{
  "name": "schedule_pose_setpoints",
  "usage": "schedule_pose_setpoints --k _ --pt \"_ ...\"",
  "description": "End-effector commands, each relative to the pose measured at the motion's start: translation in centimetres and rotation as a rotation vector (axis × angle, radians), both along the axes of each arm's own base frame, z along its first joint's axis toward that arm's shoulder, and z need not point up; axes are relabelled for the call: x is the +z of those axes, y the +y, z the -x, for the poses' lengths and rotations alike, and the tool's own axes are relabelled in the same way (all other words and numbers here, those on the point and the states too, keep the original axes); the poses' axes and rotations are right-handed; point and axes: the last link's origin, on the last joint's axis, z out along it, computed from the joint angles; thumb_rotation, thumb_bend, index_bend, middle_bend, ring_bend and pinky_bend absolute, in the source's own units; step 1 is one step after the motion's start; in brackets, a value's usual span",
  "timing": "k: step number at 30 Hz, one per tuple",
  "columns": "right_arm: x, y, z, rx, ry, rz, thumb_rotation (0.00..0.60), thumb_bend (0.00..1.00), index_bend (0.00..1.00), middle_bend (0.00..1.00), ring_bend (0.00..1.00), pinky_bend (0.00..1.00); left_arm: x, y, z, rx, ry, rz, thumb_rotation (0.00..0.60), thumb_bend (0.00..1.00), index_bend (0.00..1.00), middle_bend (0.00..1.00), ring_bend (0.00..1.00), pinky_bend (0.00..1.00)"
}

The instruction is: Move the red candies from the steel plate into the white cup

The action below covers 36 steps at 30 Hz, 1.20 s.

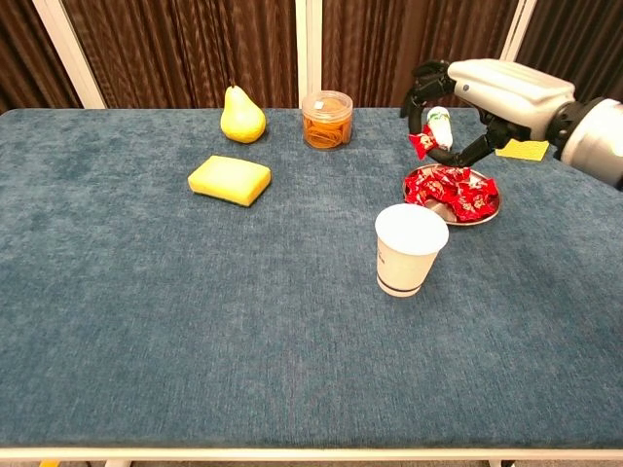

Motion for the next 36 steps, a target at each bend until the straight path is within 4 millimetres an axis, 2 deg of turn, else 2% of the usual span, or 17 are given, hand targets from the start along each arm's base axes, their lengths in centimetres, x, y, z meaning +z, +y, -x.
schedule_pose_setpoints --k 1,6,14,19,24,27,31,36 --pt "1.4 3.4 -0.7 0.085 0.020 -0.074 0.600 0.40 0.58 0.27 0.04 0.13 0.0 0.1 -0.2 -0.006 0.000 0.002 0.600 0.09 0.31 0.24 0.21 0.22" --pt "-0.1 4.9 -1.3 0.116 0.060 -0.127 0.600 0.40 0.58 0.25 0.04 0.13 0.1 -0.2 -0.3 -0.007 -0.004 0.001 0.600 0.09 0.31 0.24 0.21 0.22" --pt "-1.8 5.4 -0.9 0.120 0.131 -0.149 0.600 0.40 0.51 0.23 0.01 0.10 0.1 -0.6 -0.1 0.006 -0.012 -0.002 0.600 0.09 0.31 0.24 0.21 0.22" --pt "-1.9 5.6 -0.4 0.103 0.151 -0.151 0.600 0.38 0.35 0.19 0.00 0.07 0.1 -0.7 0.0 0.008 -0.015 -0.007 0.600 0.09 0.31 0.24 0.21 0.22" --pt "-1.2 5.5 -0.4 0.091 0.133 -0.129 0.600 0.34 0.27 0.18 0.00 0.06 0.0 -0.5 0.1 0.003 -0.016 -0.004 0.600 0.09 0.31 0.24 0.21 0.22" --pt "0.1 4.6 -0.5 0.058 0.081 -0.074 0.600 0.33 0.26 0.18 0.00 0.06 0.0 -0.5 0.1 0.000 -0.016 -0.002 0.600 0.09 0.31 0.24 0.21 0.22" --pt "2.1 1.6 0.4 -0.075 0.025 0.009 0.600 0.33 0.29 0.20 0.00 0.06 0.0 -0.6 0.2 0.002 -0.020 -0.006 0.600 0.09 0.31 0.24 0.21 0.22" --pt "2.4 -1.6 2.6 -0.243 0.082 0.041 0.600 0.33 0.36 0.21 0.00 0.06 -0.2 -0.7 0.4 0.008 -0.024 -0.001 0.600 0.09 0.31 0.24 0.21 0.22"
